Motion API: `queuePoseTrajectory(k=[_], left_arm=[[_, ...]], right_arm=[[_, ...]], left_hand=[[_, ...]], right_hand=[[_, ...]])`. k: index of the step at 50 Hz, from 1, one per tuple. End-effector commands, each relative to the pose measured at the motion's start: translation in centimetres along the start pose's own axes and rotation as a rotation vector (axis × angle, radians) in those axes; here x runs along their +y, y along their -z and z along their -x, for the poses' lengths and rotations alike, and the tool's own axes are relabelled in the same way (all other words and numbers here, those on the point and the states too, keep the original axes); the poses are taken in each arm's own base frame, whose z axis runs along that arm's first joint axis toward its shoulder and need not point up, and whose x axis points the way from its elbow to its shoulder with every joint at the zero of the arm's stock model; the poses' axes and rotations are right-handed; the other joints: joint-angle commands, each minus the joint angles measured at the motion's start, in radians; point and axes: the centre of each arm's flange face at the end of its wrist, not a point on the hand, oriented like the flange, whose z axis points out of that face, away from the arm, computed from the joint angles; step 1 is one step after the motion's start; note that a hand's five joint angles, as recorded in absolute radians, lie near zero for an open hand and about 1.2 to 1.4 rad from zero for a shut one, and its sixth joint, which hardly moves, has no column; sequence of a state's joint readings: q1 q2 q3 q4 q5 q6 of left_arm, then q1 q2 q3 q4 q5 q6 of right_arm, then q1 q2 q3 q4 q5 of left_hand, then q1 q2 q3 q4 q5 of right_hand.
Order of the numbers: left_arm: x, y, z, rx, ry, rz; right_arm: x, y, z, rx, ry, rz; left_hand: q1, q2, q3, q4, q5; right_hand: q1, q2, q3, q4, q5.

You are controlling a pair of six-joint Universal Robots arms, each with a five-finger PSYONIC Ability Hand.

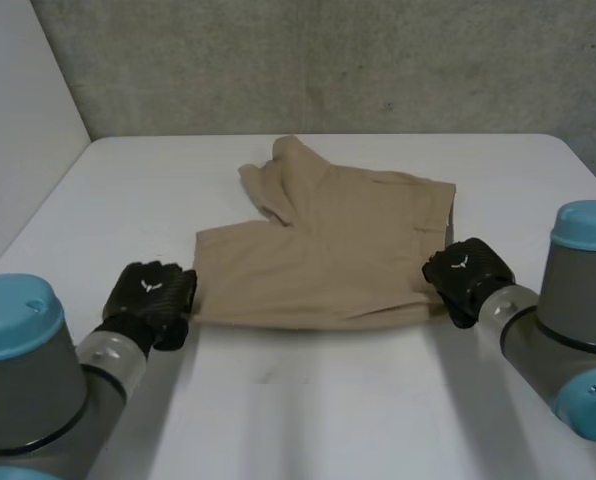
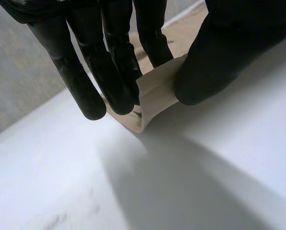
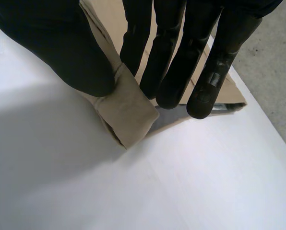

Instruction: Fold the shorts.

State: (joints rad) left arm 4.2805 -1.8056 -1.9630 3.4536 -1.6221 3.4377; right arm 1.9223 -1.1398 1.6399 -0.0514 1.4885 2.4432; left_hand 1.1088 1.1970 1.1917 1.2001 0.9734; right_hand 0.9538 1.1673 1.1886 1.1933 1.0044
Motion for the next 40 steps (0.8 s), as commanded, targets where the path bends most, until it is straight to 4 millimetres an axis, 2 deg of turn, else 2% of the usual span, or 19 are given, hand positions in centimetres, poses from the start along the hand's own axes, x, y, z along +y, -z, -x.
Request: queuePoseTrajectory(k=[1, 5, 7, 9, 13, 18, 19, 20, 22, 23, 25, 26, 27, 29, 35, 36, 38, 40], left_arm=[[-0.4, 3.3, 0.1, 0.044, -0.008, 0.122], [-0.2, 5.0, -0.4, 0.077, -0.020, 0.158], [-0.2, 5.8, -0.8, 0.096, -0.030, 0.169], [-0.1, 7.0, -1.3, 0.126, -0.043, 0.193], [0.2, 8.4, -1.5, 0.152, -0.052, 0.236], [0.2, 9.0, -1.7, 0.167, -0.056, 0.252], [0.2, 9.1, -1.9, 0.174, -0.059, 0.250], [0.0, 9.2, -2.1, 0.185, -0.067, 0.239], [-0.2, 9.3, -2.3, 0.193, -0.071, 0.229], [-0.5, 9.1, -2.4, 0.192, -0.074, 0.217], [-0.7, 9.0, -2.3, 0.191, -0.073, 0.208], [-1.3, 8.7, -2.3, 0.186, -0.073, 0.189], [-2.1, 8.4, -2.1, 0.179, -0.077, 0.161], [-3.0, 7.9, -1.8, 0.165, -0.084, 0.129], [-6.5, 5.6, -0.2, 0.086, -0.107, -0.019], [-7.3, 4.6, 0.3, 0.060, -0.103, -0.066], [-7.8, 3.4, 0.4, 0.053, -0.099, -0.104], [-8.1, 1.3, 0.2, 0.068, -0.098, -0.161]], right_arm=[[0.0, 3.4, 0.1, -0.034, 0.107, 0.046], [0.8, 5.6, 1.1, -0.137, 0.171, 0.133], [0.9, 6.0, 1.3, -0.154, 0.179, 0.143], [0.9, 7.6, 1.8, -0.210, 0.208, 0.154], [1.1, 8.7, 2.0, -0.260, 0.238, 0.158], [1.5, 9.0, 2.2, -0.301, 0.232, 0.149], [1.5, 9.0, 2.2, -0.303, 0.230, 0.146], [1.5, 8.9, 2.2, -0.301, 0.228, 0.141], [1.5, 8.8, 2.2, -0.301, 0.219, 0.134], [1.5, 8.7, 2.2, -0.306, 0.215, 0.128], [1.5, 8.7, 2.3, -0.312, 0.216, 0.125], [1.4, 8.7, 2.3, -0.309, 0.217, 0.125], [1.4, 8.6, 2.2, -0.307, 0.216, 0.124], [1.4, 8.6, 1.9, -0.294, 0.214, 0.122], [-0.4, 8.6, -0.1, -0.165, 0.209, 0.024], [-1.1, 8.7, -0.6, -0.119, 0.202, -0.017], [-1.7, 8.7, -1.1, -0.078, 0.187, -0.054], [-2.1, 8.5, -1.6, -0.038, 0.150, -0.092]], left_hand=[[0.287, 0.199, 0.205, 0.196, 0.248], [0.287, 0.199, 0.205, 0.196, 0.248], [0.287, 0.199, 0.205, 0.196, 0.248], [0.287, 0.199, 0.205, 0.196, 0.248], [0.287, 0.199, 0.205, 0.196, 0.248], [0.287, 0.199, 0.205, 0.196, 0.248], [0.236, 0.147, 0.153, 0.144, 0.196], [0.055, -0.033, -0.028, -0.036, 0.016], [-0.146, -0.234, -0.229, -0.237, -0.185], [-0.350, -0.438, -0.433, -0.441, -0.389], [-0.436, -0.525, -0.519, -0.528, -0.476], [-0.542, -0.630, -0.625, -0.633, -0.581], [-0.589, -0.678, -0.672, -0.681, -0.629], [-0.605, -0.693, -0.688, -0.696, -0.644], [-0.646, -0.734, -0.729, -0.737, -0.685], [-0.646, -0.734, -0.729, -0.737, -0.685], [-0.643, -0.731, -0.726, -0.734, -0.682], [-0.625, -0.713, -0.708, -0.717, -0.664]], right_hand=[[0.442, 0.229, 0.208, 0.203, 0.217], [0.442, 0.229, 0.208, 0.203, 0.217], [0.442, 0.229, 0.208, 0.203, 0.217], [0.442, 0.229, 0.208, 0.203, 0.217], [0.442, 0.229, 0.208, 0.203, 0.217], [0.442, 0.229, 0.208, 0.203, 0.217], [0.442, 0.229, 0.208, 0.203, 0.217], [0.442, 0.229, 0.208, 0.203, 0.217], [0.442, 0.229, 0.208, 0.203, 0.217], [0.442, 0.229, 0.208, 0.203, 0.217], [0.442, 0.229, 0.208, 0.203, 0.217], [0.298, 0.085, 0.063, 0.059, 0.073], [-0.136, -0.350, -0.371, -0.376, -0.361], [-0.375, -0.588, -0.610, -0.614, -0.600], [-0.578, -0.792, -0.813, -0.818, -0.803], [-0.590, -0.803, -0.825, -0.829, -0.815], [-0.599, -0.812, -0.833, -0.838, -0.824], [-0.646, -0.859, -0.880, -0.885, -0.871]])
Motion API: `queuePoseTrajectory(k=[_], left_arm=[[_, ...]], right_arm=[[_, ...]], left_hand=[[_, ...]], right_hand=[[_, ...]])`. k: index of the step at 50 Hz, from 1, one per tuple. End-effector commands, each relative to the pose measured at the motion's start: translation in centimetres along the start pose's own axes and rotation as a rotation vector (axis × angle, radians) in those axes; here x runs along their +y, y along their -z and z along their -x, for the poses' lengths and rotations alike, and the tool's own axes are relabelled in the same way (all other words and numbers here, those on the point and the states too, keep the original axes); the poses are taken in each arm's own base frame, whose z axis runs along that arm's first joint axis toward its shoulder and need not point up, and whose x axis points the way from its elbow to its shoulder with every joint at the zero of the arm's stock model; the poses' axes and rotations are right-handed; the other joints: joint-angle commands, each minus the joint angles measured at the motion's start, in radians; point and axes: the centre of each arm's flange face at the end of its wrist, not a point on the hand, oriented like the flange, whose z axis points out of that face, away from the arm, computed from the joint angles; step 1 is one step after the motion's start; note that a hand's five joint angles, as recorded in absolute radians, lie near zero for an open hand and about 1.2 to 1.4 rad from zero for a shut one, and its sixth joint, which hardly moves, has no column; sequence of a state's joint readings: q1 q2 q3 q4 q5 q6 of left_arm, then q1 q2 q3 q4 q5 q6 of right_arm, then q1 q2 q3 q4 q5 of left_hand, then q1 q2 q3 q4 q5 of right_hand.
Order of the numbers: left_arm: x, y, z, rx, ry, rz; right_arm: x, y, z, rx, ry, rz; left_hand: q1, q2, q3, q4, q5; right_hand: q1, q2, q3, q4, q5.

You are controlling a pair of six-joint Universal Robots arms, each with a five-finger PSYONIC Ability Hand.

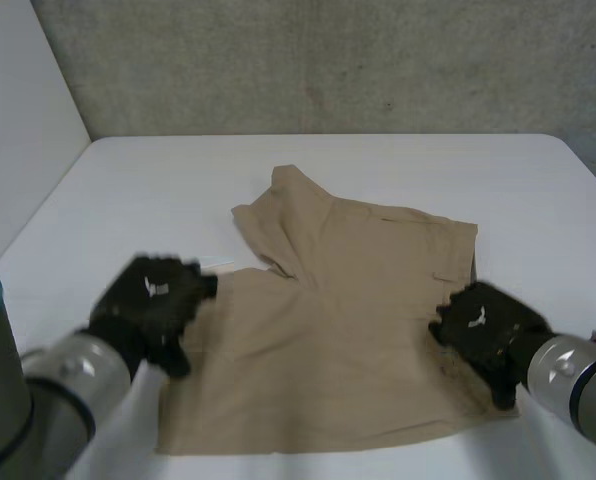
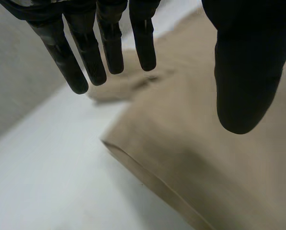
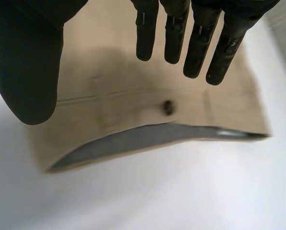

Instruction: Fold the shorts.

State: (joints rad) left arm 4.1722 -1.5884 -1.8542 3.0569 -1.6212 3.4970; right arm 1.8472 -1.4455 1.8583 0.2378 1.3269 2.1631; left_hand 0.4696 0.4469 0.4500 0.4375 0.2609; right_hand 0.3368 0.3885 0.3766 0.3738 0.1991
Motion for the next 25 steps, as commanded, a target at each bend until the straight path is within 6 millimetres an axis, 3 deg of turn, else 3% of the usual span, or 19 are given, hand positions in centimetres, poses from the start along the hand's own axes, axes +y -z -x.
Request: queuePoseTrajectory(k=[1, 8, 14, 18, 25], left_arm=[[-3.0, -5.5, 1.9, -0.050, -0.011, -0.208], [-3.2, -12.7, 2.3, 0.004, -0.021, -0.288], [-1.8, -19.0, 2.9, 0.072, -0.050, -0.281], [-0.5, -21.4, 3.5, 0.135, -0.109, -0.274], [0.8, -23.6, 3.3, 0.185, -0.165, -0.282]], right_arm=[[-1.9, 0.6, -2.8, 0.198, -0.057, -0.147], [-2.0, 0.3, -3.4, 0.230, -0.115, -0.179], [-1.7, 0.0, -2.7, 0.208, -0.118, -0.166], [-1.4, -0.3, -2.3, 0.191, -0.127, -0.153], [-0.8, -0.7, -2.1, 0.181, -0.138, -0.134]], left_hand=[[0.020, 0.042, 0.039, 0.052, 0.054], [0.052, 0.075, 0.072, 0.084, 0.086], [0.143, 0.166, 0.163, 0.175, 0.177], [0.158, 0.181, 0.177, 0.190, 0.192], [0.155, 0.178, 0.175, 0.187, 0.189]], right_hand=[[-0.040, -0.092, -0.080, -0.077, -0.077], [-0.067, -0.119, -0.107, -0.104, -0.104], [-0.067, -0.119, -0.107, -0.104, -0.104], [-0.067, -0.119, -0.107, -0.104, -0.104], [-0.064, -0.116, -0.104, -0.101, -0.101]])
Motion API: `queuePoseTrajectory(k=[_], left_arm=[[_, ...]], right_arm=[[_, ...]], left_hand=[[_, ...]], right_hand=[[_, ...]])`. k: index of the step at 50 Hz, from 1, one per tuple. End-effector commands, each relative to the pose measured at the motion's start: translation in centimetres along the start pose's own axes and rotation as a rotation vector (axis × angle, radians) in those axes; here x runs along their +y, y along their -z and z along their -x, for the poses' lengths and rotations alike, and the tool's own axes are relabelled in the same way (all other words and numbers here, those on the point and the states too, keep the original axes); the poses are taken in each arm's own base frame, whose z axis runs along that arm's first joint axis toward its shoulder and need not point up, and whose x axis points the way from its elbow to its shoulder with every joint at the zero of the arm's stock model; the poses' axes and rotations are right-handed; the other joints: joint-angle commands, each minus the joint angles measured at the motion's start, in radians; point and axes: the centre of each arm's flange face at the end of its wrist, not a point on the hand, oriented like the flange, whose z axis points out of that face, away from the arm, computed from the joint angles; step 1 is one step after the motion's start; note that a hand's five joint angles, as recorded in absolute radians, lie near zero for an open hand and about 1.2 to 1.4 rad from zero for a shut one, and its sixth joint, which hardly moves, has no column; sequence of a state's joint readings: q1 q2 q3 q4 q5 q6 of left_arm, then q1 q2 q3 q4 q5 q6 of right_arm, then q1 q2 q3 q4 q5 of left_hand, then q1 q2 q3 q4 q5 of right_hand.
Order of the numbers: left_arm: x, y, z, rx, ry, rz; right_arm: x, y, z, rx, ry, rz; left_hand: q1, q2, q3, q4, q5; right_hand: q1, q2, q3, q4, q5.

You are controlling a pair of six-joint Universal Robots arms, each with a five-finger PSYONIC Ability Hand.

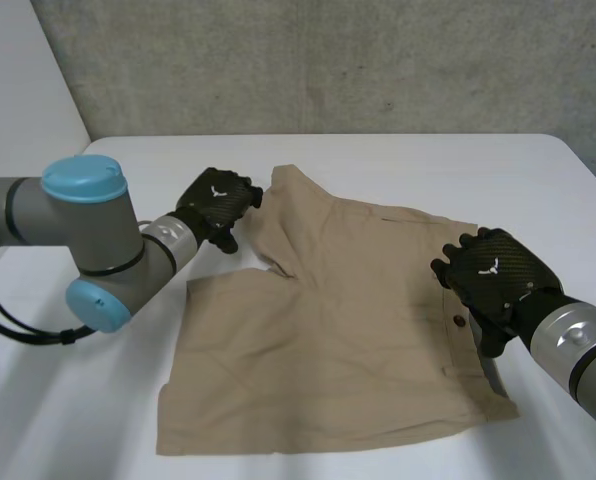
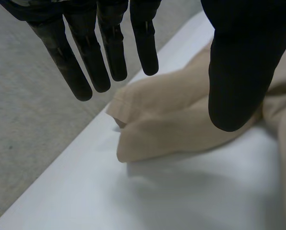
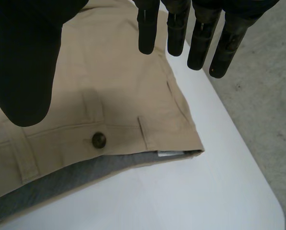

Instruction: Fold the shorts.

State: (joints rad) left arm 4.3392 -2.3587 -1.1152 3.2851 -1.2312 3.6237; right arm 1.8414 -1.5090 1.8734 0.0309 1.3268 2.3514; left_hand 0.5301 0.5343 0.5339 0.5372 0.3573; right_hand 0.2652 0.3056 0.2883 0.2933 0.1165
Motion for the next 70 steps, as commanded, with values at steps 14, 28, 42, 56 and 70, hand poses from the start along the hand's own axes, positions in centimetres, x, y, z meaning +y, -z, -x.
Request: queuePoseTrajectory(k=[14, 28, 42, 56, 70], left_arm=[[4.1, -4.2, -0.2, 0.117, -0.033, 0.014], [4.6, -1.4, 0.3, 0.058, -0.059, 0.149], [4.8, 3.4, 1.0, -0.060, -0.090, 0.339], [-0.3, 2.9, 2.9, -0.155, -0.090, 0.156], [0.7, 0.1, 2.2, -0.111, -0.031, 0.054]], right_arm=[[1.5, -0.5, 0.8, -0.016, -0.014, 0.042], [2.1, -0.7, 0.0, 0.007, -0.026, 0.054], [2.0, -0.7, 0.3, 0.001, -0.024, 0.050], [2.1, -0.7, 0.2, 0.005, -0.026, 0.053], [2.2, -0.7, 0.4, 0.004, -0.026, 0.052]], left_hand=[[0.373, 0.369, 0.369, 0.366, 0.371], [0.866, 0.862, 0.862, 0.859, 0.864], [0.597, 0.593, 0.594, 0.590, 0.596], [0.232, 0.228, 0.229, 0.225, 0.231], [0.247, 0.243, 0.243, 0.240, 0.245]], right_hand=[[0.011, -0.030, -0.013, -0.017, -0.015], [0.011, -0.030, -0.013, -0.017, -0.015], [0.011, -0.030, -0.013, -0.017, -0.015], [0.011, -0.030, -0.013, -0.017, -0.015], [0.011, -0.030, -0.013, -0.018, -0.015]])
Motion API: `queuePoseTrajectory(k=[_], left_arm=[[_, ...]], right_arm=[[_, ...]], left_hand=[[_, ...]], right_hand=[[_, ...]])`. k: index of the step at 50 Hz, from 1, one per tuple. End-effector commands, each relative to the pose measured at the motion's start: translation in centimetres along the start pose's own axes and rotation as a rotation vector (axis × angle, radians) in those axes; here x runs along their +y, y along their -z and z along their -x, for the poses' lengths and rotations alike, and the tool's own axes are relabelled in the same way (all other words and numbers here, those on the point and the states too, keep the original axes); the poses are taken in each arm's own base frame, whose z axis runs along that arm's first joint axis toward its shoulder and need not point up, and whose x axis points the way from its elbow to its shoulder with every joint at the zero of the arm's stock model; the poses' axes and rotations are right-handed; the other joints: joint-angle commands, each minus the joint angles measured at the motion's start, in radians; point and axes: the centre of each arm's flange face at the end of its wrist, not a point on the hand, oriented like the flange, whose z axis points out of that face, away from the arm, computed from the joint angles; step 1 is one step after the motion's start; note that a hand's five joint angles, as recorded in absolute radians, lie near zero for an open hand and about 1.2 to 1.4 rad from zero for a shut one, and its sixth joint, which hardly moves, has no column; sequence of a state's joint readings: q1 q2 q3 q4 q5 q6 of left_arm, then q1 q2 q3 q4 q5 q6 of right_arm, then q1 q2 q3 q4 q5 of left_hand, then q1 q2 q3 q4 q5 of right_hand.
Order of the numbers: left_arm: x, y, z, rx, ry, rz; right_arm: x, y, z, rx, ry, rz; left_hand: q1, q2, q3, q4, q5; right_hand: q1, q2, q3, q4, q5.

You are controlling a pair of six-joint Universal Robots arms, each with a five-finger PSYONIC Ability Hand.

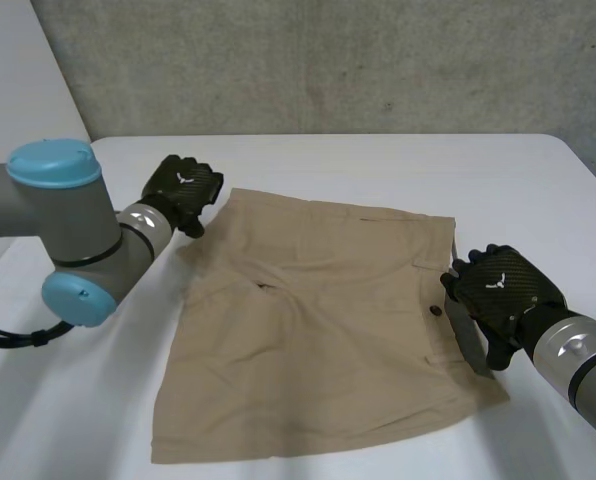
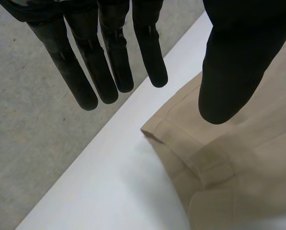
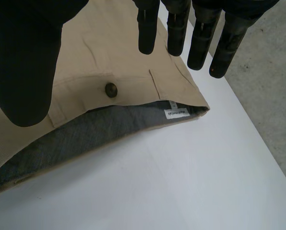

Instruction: Fold the shorts.

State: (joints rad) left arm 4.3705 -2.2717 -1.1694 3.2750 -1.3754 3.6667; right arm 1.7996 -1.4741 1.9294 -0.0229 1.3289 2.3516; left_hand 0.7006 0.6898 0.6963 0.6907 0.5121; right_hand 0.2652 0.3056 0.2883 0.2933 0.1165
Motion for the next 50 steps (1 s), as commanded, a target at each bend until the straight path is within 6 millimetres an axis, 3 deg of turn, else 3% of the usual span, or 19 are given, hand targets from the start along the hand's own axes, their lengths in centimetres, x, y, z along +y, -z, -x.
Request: queuePoseTrajectory(k=[1, 16, 24, 29, 39, 44, 47, 50], left_arm=[[1.8, -1.7, -1.2, 0.059, 0.013, -0.007], [4.4, -2.2, -1.9, 0.107, 0.036, 0.075], [5.3, -1.9, -1.6, 0.120, 0.049, 0.114], [5.7, -2.0, -0.7, 0.094, 0.044, 0.128], [4.5, -0.6, 0.8, 0.029, -0.012, 0.147], [2.8, 1.5, 0.6, 0.042, -0.017, 0.144], [1.7, 2.8, 0.5, 0.048, -0.019, 0.131], [0.4, 4.5, 0.4, 0.051, -0.019, 0.116]], right_arm=[[0.1, 0.0, 0.1, -0.002, -0.001, 0.002], [0.2, 0.0, 0.0, 0.002, -0.001, 0.002], [0.2, 0.0, 0.2, -0.001, -0.002, 0.003], [0.2, 0.0, 0.2, -0.001, -0.002, 0.003], [0.1, 0.0, 0.1, 0.004, 0.000, -0.006], [-0.1, 0.0, 0.0, 0.007, -0.001, -0.012], [-0.2, 0.1, -0.2, 0.012, -0.001, -0.011], [-0.4, 0.4, -0.5, 0.020, -0.005, -0.013]], left_hand=[[0.077, 0.087, 0.081, 0.086, 0.091], [0.141, 0.152, 0.145, 0.151, 0.155], [0.411, 0.422, 0.415, 0.421, 0.425], [0.695, 0.706, 0.699, 0.705, 0.709], [0.696, 0.706, 0.700, 0.706, 0.710], [-0.239, -0.228, -0.234, -0.229, -0.225], [-0.434, -0.423, -0.429, -0.424, -0.420], [-0.464, -0.453, -0.459, -0.454, -0.450]], right_hand=[[0.011, -0.030, -0.013, -0.017, -0.015], [0.011, -0.030, -0.013, -0.017, -0.015], [0.011, -0.030, -0.013, -0.017, -0.015], [0.011, -0.030, -0.013, -0.017, -0.015], [0.014, -0.027, -0.010, -0.015, -0.012], [0.017, -0.024, -0.007, -0.012, -0.009], [0.025, -0.015, 0.002, -0.003, -0.001], [0.034, -0.006, 0.011, 0.006, 0.008]])
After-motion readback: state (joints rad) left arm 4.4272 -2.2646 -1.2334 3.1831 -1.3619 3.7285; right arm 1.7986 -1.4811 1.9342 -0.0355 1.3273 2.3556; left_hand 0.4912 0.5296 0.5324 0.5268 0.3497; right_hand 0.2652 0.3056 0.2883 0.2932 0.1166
